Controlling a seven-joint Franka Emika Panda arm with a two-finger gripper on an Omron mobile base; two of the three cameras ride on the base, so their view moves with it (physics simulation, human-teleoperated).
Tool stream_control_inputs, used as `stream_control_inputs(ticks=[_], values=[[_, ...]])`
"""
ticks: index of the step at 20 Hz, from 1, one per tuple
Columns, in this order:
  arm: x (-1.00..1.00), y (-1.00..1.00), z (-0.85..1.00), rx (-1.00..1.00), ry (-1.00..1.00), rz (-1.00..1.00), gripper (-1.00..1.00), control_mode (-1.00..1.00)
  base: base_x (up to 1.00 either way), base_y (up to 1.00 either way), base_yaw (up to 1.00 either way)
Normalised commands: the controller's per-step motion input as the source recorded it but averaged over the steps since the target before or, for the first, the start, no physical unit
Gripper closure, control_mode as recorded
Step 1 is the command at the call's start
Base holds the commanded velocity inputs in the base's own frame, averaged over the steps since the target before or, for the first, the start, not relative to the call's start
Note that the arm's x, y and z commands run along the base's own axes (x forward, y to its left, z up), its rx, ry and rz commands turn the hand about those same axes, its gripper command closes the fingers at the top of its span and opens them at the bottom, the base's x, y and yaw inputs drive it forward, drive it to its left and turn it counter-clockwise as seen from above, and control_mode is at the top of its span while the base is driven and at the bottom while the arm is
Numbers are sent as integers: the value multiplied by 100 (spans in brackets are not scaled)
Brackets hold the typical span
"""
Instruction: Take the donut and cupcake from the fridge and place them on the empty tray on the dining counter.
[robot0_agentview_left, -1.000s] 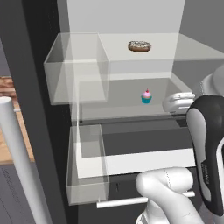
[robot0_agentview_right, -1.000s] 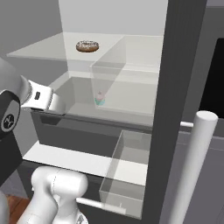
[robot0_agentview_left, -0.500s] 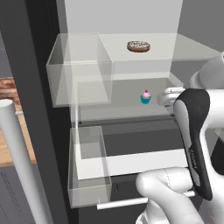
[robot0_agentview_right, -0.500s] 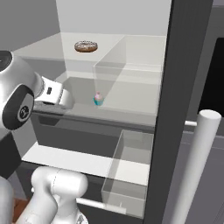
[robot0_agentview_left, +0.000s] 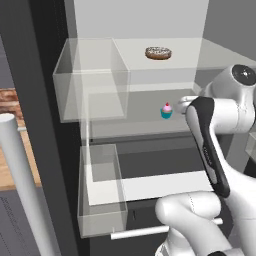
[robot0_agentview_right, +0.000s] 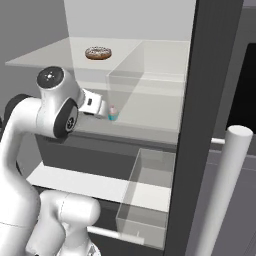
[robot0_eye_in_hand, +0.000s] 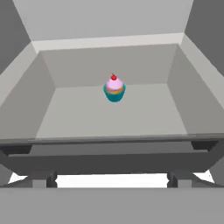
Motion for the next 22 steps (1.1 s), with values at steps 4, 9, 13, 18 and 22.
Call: stream_control_inputs(ticks=[4,9,13,18,22], values=[[81,-6,-27,4,0,0,-100,-100,0,0,0],[77,0,-29,3,0,0,-100,-100,0,0,0],[69,-4,-17,1,0,0,-100,-100,0,0,0],[57,-7,-17,0,0,0,-100,-100,0,0,0],[53,-3,-26,2,0,0,-100,-100,0,0,0]])
